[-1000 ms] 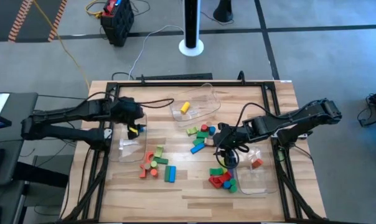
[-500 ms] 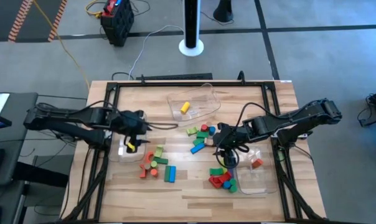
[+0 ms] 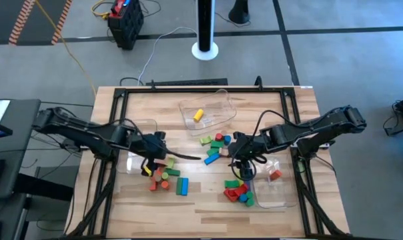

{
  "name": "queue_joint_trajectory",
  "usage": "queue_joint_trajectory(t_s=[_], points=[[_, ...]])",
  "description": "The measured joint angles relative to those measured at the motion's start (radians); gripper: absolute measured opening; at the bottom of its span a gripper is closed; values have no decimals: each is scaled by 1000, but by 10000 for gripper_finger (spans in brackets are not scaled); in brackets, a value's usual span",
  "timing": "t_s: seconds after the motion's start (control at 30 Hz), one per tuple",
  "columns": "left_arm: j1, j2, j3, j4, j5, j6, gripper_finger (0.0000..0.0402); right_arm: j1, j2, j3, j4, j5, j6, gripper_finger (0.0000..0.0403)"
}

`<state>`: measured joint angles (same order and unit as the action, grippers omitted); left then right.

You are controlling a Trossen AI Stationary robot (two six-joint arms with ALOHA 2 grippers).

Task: Sort blocks by size
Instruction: Put the green rectangular block into the right transparent bin

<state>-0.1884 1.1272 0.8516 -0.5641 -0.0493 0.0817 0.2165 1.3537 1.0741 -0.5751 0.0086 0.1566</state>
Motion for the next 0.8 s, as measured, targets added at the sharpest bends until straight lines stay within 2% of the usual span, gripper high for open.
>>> queue_joint_trajectory(t_s=[0.4,0.8], points=[[-1,152,0,57,-2,-14,245,0,0,0,0,0,3,195],[0,217,0,98,-2,-26,245,0,0,0,-19,-1,12,195]])
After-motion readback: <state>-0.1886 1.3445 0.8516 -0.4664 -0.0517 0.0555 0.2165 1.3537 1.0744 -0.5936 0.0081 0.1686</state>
